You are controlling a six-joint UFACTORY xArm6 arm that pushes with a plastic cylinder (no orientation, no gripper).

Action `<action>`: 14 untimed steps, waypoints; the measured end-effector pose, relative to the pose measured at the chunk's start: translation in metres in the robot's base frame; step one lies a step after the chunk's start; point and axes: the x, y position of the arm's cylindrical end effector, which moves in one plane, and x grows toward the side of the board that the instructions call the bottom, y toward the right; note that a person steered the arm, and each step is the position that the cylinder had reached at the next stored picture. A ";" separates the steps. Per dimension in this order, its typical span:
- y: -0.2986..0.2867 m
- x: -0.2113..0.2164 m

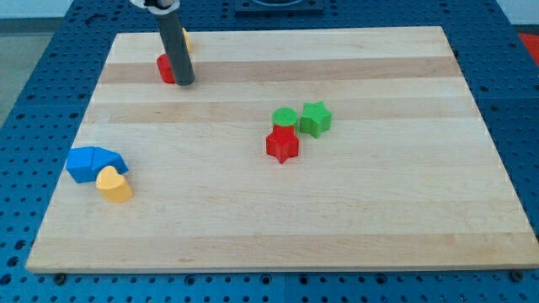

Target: Move the red circle up a bit

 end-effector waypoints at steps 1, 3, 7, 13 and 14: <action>0.000 -0.002; -0.022 0.025; -0.040 0.007; -0.020 0.012; -0.020 0.002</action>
